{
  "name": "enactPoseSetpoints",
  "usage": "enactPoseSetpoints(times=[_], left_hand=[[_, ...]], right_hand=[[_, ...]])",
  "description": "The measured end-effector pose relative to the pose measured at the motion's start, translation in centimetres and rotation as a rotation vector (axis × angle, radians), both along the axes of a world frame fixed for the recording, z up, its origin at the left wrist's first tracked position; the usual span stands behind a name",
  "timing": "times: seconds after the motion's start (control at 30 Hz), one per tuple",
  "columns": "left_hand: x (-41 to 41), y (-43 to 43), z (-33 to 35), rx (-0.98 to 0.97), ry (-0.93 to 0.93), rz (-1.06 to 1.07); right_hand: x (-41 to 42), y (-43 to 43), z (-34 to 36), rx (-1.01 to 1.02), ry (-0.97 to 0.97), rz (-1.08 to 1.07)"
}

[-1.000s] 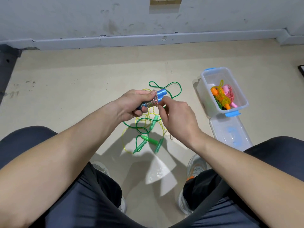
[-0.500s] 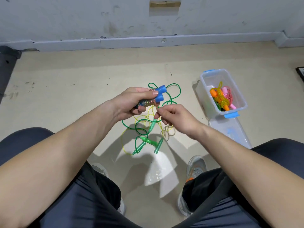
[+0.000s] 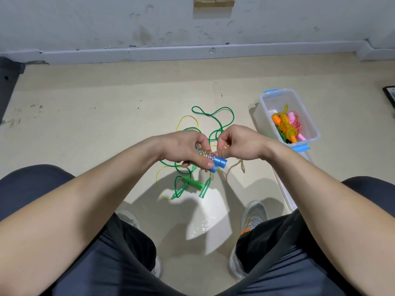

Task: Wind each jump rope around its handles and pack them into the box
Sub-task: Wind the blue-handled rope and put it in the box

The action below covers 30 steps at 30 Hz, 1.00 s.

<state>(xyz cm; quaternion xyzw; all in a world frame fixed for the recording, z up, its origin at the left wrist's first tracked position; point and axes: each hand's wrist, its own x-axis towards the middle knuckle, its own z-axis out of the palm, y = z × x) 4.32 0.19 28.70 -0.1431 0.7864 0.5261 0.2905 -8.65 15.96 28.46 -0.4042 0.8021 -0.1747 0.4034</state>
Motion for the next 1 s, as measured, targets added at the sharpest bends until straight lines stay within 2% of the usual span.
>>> enactPoseSetpoints(times=[0.27, 0.4, 0.5, 0.67, 0.73, 0.83, 1.0], left_hand=[[-0.3, 0.9, -0.9, -0.148, 0.042, -0.042], [-0.4, 1.2, -0.9, -0.212, 0.068, -0.097], [-0.4, 1.0, -1.5, -0.248, 0.086, -0.024], [-0.5, 0.7, -2.1, -0.179, 0.065, 0.235], [-0.4, 0.6, -2.3, -0.148, 0.069, 0.291], [-0.3, 0.2, -2.2, -0.074, 0.021, 0.32], [-0.1, -1.1, -1.5, 0.236, -0.073, 0.277]], right_hand=[[0.9, -0.6, 0.3, 0.071, -0.23, -0.268], [1.9, -1.2, 0.5, 0.074, -0.211, -0.349], [2.8, -1.3, 0.6, 0.029, -0.178, -0.407], [5.5, -0.7, 1.3, -0.195, 0.065, -0.43], [6.4, -0.5, 1.0, -0.277, 0.093, -0.459], [6.8, -0.4, 0.5, -0.326, 0.104, -0.436], [5.9, -0.2, 0.5, -0.325, 0.11, -0.361]])
